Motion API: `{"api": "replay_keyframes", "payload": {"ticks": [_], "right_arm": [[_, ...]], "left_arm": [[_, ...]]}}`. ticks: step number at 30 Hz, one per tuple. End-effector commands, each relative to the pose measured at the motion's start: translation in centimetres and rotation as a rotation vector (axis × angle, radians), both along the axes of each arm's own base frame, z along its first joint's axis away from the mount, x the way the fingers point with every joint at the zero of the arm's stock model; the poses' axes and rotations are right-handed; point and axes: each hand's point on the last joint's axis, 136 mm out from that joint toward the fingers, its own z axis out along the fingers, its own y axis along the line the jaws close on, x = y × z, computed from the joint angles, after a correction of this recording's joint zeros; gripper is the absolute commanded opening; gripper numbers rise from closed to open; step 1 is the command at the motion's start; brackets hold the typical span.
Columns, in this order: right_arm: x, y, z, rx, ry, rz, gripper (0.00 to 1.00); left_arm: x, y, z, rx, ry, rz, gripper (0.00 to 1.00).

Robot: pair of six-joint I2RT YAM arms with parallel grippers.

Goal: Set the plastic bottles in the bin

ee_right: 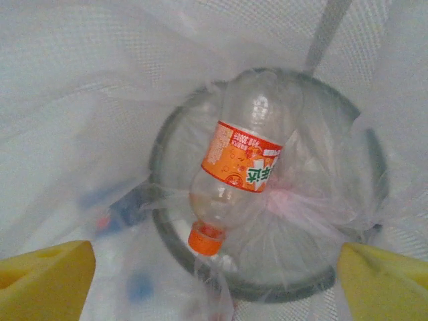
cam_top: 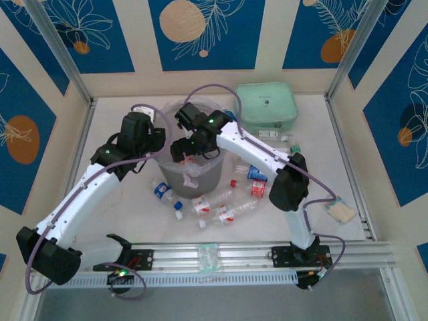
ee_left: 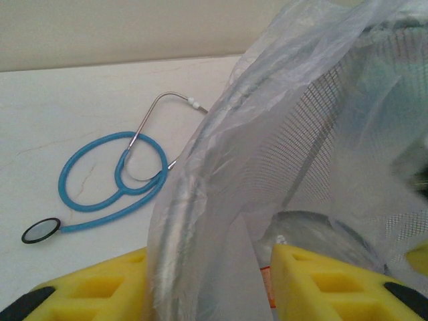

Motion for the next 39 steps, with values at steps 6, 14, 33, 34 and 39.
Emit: {"api": "replay_keyframes", "payload": {"ticks": [6,14,33,34,39], "right_arm": [[-3.3,-4.1,15.3,0.244,-0.235,0.05,0.96],[-2.2,-13.6,18.9,0.326,-0.324,-0.108,0.95],[11.8,-19.1,-2.2,0.162,0.078,-0.337,0.81],[12.4,-18.7,-3.5,0.137,0.092,-0.339,0.81],[14.7,-17.3,-8.1,0.052,0.118,-0.335,0.86]], "left_arm": [[-0.4,-0.4,-0.4,0.009,0.0,-0.015,0.45],[-0.4,-0.7,-0.4,-0.006,0.001,-0.025,0.45],[-0.3,-2.3,0.3,-0.1,-0.004,-0.069,0.47],[-0.3,-2.3,0.3,-0.102,-0.003,-0.069,0.47],[-0.3,-2.1,0.2,-0.098,-0.005,-0.061,0.48]]}}
